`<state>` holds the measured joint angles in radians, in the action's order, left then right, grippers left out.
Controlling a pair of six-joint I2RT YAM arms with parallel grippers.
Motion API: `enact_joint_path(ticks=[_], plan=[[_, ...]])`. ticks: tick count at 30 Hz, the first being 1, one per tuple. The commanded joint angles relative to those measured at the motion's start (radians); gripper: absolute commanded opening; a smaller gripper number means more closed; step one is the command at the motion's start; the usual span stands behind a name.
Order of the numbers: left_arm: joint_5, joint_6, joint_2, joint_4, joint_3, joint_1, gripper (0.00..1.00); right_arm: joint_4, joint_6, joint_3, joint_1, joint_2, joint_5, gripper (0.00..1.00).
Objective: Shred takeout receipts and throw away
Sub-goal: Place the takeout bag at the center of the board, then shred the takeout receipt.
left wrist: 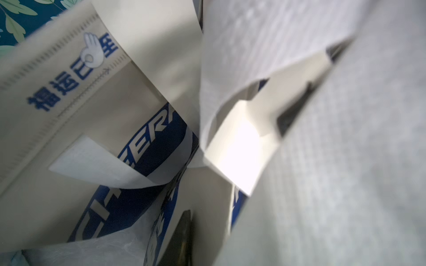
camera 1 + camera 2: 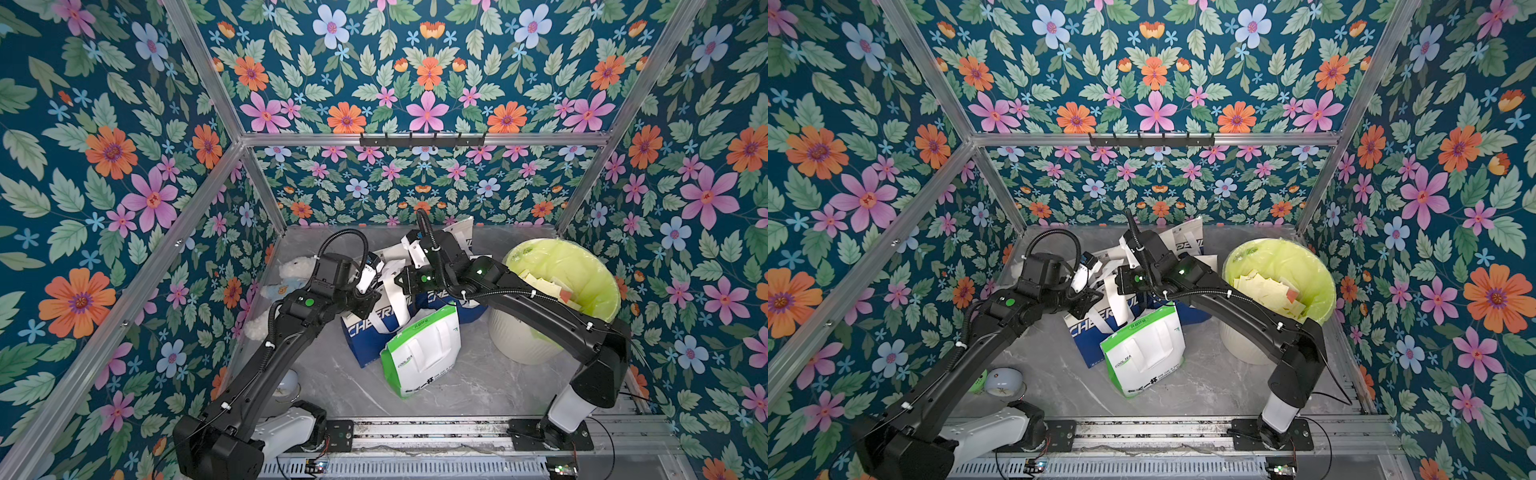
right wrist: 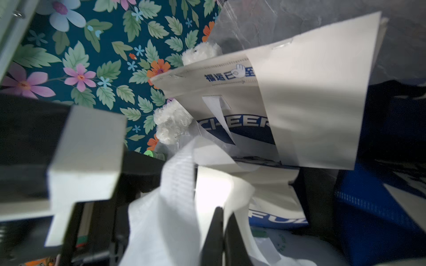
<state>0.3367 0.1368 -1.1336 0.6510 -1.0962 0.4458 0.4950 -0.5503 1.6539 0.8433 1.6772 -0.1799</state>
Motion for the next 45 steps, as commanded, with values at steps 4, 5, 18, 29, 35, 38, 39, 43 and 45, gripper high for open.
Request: enact_joint_path(ticks=[4, 5, 18, 29, 35, 38, 39, 43, 45], plan=[[-0.014, 0.001, -0.002, 0.058, 0.007, 0.001, 0.22, -0.142, -0.045, -0.058, -0.031, -0.092, 0.036, 0.0], [-0.017, 0.001, -0.002, 0.058, 0.006, 0.001, 0.22, -0.153, -0.052, -0.073, -0.038, -0.107, 0.036, 0.0], [-0.094, 0.003, 0.08, -0.022, -0.028, 0.001, 0.99, -0.084, 0.023, -0.147, -0.079, -0.232, 0.077, 0.0], [-0.042, -0.011, 0.196, -0.169, -0.019, 0.001, 0.99, 0.099, 0.115, -0.188, -0.113, -0.334, 0.207, 0.0], [0.265, -0.065, 0.218, -0.312, -0.074, 0.001, 0.99, 0.009, 0.162, -0.26, -0.113, -0.482, 0.139, 0.0], [0.419, -0.206, 0.214, -0.522, -0.053, 0.001, 0.95, -0.078, 0.181, -0.345, -0.113, -0.596, 0.105, 0.0], [0.465, -0.262, 0.199, -0.599, -0.048, 0.001, 0.91, -0.111, 0.185, -0.378, -0.114, -0.639, 0.098, 0.0], [0.562, -0.488, 0.085, -0.814, -0.049, 0.006, 0.69, -0.181, 0.214, -0.454, -0.113, -0.758, 0.042, 0.0], [0.546, -0.591, 0.02, -0.907, -0.046, 0.026, 0.67, -0.198, 0.233, -0.48, -0.113, -0.801, 0.012, 0.0]])
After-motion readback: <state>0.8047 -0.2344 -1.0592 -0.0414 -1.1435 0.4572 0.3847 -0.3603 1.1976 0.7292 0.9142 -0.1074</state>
